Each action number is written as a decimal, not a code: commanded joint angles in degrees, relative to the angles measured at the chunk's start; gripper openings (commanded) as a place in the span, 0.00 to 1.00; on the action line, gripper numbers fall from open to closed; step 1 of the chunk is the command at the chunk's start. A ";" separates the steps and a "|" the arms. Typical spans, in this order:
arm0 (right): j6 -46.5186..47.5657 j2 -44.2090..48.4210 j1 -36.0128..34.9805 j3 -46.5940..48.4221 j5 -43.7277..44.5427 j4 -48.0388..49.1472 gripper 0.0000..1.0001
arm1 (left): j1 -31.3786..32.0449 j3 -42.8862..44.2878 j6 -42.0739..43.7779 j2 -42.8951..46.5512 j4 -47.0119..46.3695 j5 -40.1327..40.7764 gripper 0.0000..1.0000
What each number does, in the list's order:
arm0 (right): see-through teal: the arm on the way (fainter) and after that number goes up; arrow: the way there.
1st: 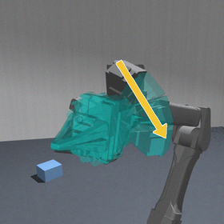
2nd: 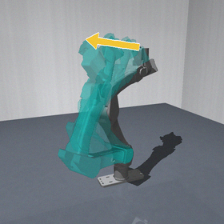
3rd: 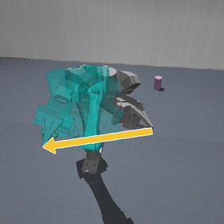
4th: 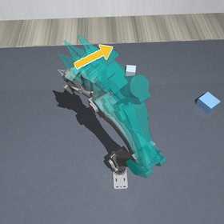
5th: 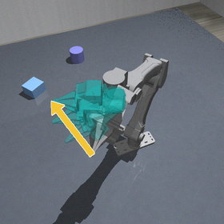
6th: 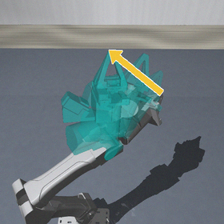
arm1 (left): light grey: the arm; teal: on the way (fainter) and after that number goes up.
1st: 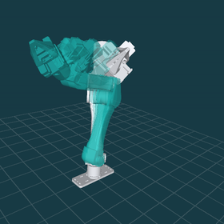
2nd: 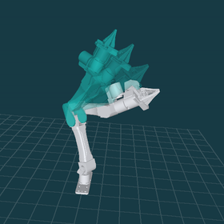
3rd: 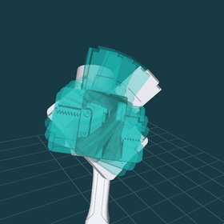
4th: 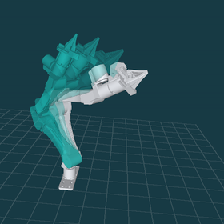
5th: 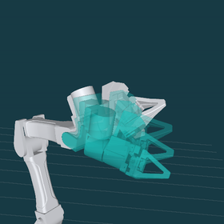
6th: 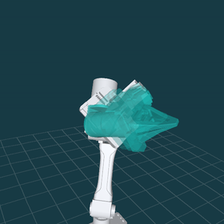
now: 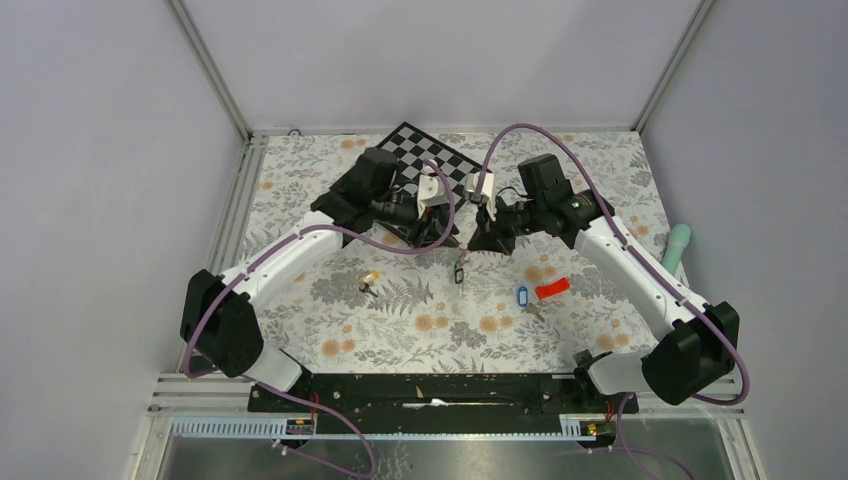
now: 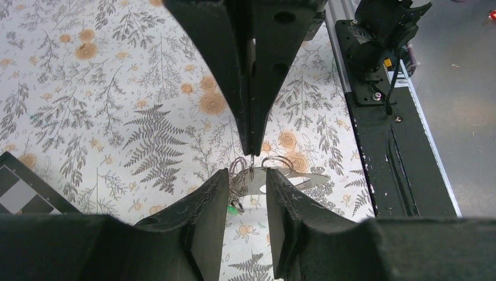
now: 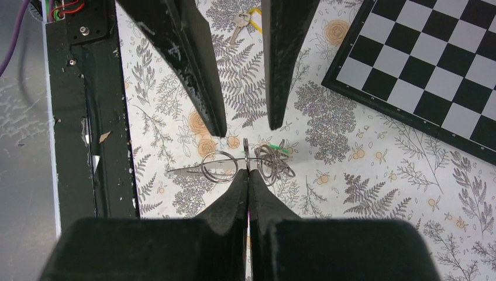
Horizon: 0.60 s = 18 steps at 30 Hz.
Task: Put the keys on the keyring
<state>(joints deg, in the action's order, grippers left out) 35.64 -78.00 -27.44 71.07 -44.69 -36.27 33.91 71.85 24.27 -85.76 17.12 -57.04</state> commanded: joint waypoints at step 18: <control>-2.19 1.83 -0.24 0.99 -2.68 3.13 0.00 | 1.85 -2.73 -0.63 -1.81 -8.51 -3.04 0.24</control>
<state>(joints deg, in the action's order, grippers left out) 34.09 -77.97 -27.42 71.07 -44.95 -35.24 35.31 68.99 23.94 -87.20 12.29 -58.28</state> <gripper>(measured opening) 0.015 0.271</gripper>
